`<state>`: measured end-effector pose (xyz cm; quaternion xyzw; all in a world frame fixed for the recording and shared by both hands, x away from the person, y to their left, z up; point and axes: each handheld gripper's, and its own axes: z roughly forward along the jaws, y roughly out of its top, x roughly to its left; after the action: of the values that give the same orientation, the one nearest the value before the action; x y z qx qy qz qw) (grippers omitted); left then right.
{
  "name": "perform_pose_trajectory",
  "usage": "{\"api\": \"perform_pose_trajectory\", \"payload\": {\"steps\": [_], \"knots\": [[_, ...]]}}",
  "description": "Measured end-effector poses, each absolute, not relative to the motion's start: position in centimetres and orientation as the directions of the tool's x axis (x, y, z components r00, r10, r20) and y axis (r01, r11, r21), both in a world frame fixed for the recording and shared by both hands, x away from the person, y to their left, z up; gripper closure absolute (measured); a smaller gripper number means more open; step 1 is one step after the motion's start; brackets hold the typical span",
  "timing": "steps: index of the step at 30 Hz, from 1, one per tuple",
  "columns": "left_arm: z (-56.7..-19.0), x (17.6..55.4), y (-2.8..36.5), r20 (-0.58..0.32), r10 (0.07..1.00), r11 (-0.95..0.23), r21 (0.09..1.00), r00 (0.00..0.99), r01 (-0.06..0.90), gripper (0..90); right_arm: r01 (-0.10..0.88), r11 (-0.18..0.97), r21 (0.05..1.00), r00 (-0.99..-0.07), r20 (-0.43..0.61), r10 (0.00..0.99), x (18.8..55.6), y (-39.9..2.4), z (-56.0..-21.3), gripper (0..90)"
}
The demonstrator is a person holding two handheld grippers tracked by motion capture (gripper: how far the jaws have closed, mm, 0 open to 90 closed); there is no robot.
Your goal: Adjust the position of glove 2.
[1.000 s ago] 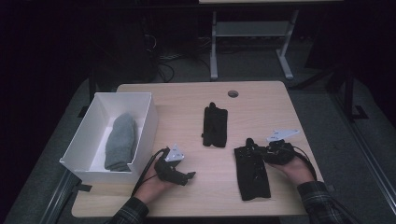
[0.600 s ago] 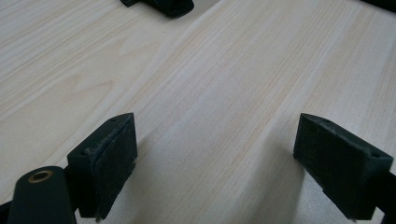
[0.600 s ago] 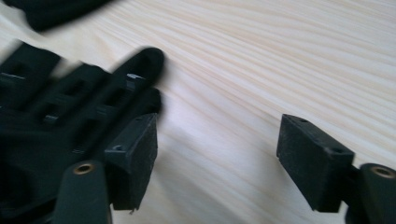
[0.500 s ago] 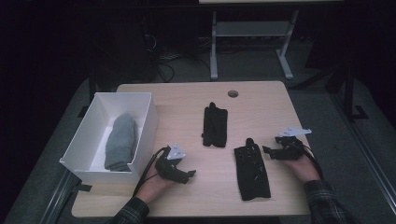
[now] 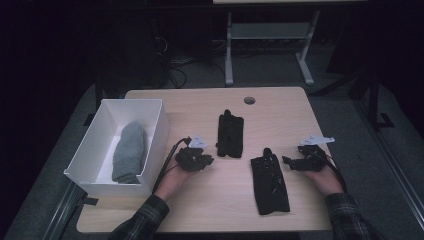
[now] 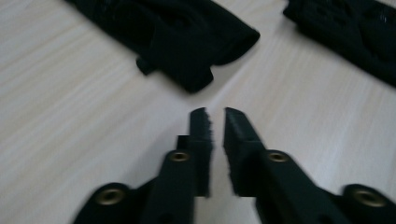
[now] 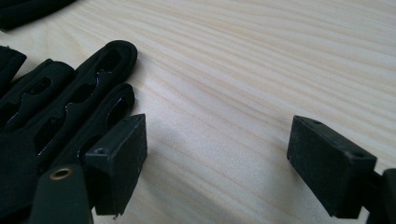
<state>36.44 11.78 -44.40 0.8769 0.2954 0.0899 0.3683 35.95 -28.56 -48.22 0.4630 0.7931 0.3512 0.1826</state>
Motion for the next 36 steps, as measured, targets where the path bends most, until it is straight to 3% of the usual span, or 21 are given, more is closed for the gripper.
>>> {"api": "perform_pose_trajectory", "payload": {"steps": [1,13,20,25,36], "knots": [[-44.3,36.9,11.5,-0.061,0.586,-0.551,0.701,0.808,0.453,89.6,0.606,0.324,0.726,-0.505,0.036,0.863,35.9,-28.6,-48.2,20.1],[-42.9,42.5,8.8,-0.058,0.592,-0.529,0.725,0.804,0.442,89.7,0.603,0.326,0.728,-0.506,0.033,0.862,36.0,-28.6,-48.2,20.1],[-44.3,44.9,7.5,-0.056,0.615,-0.533,0.706,0.787,0.467,89.8,0.603,0.326,0.728,-0.506,0.032,0.862,36.0,-28.6,-48.2,20.1],[-46.3,45.3,6.9,-0.055,0.61,-0.567,0.666,0.79,0.485,89.8,0.605,0.325,0.727,-0.504,0.033,0.863,35.9,-28.6,-48.2,20.1],[-46.4,42.9,7.9,-0.124,0.562,-0.561,0.669,0.818,0.487,89.9,0.605,0.327,0.727,-0.506,0.034,0.862,35.9,-28.6,-48.2,20.1]]}}
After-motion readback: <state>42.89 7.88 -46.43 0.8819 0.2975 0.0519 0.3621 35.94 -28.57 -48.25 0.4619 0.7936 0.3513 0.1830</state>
